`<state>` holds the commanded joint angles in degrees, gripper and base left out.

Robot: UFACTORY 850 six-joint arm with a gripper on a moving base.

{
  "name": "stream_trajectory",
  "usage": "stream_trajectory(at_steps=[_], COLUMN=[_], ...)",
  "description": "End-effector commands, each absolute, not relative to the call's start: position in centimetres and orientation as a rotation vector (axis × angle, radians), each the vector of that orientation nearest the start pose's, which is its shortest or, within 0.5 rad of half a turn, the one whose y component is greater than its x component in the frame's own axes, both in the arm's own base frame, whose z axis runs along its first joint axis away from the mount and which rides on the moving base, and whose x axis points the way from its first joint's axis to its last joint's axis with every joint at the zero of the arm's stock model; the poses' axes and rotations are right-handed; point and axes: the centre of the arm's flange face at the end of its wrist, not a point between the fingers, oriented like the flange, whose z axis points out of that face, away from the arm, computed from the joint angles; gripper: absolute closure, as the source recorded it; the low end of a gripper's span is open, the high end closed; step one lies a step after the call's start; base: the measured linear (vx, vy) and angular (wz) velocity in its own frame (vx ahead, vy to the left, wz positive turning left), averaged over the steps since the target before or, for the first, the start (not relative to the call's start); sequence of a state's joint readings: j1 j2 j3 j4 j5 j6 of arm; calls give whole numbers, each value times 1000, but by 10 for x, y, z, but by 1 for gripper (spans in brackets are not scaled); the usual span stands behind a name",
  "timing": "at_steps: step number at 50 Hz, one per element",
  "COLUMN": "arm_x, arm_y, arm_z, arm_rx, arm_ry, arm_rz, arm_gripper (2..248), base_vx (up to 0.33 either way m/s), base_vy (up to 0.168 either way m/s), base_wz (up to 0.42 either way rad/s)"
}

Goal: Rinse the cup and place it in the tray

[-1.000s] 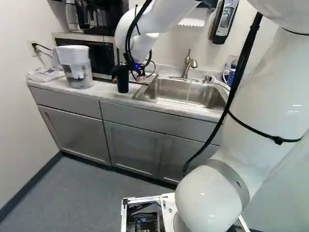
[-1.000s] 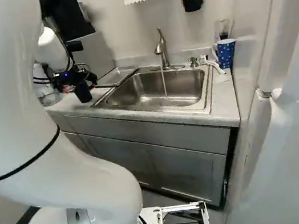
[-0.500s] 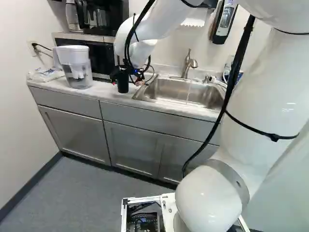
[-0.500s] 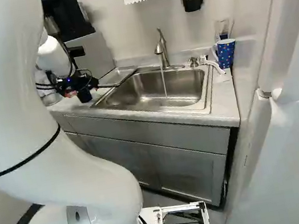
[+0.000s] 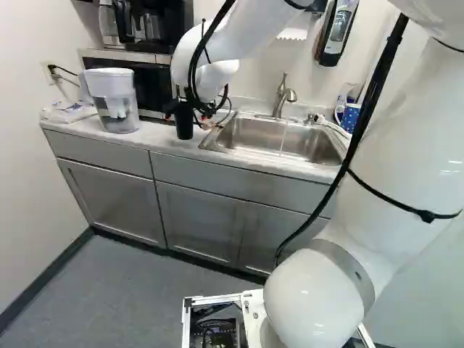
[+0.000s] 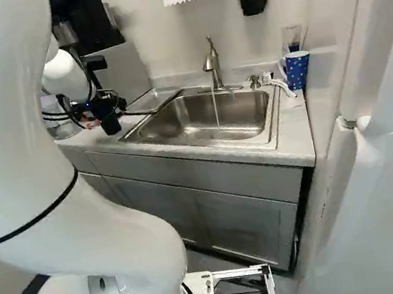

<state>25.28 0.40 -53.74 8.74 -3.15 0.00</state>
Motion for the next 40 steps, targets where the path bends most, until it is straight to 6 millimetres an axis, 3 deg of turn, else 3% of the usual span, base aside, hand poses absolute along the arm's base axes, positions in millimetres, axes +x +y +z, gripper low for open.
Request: stream_trajectory(at_steps=[40], arm_x=[471], arm_y=[221], arm_z=[544], arm_rx=[-2505], arm_ry=[-351], arm_rz=[-1366], arm_gripper=[3], base_vx=[0], base_vy=[0], base_wz=[0])
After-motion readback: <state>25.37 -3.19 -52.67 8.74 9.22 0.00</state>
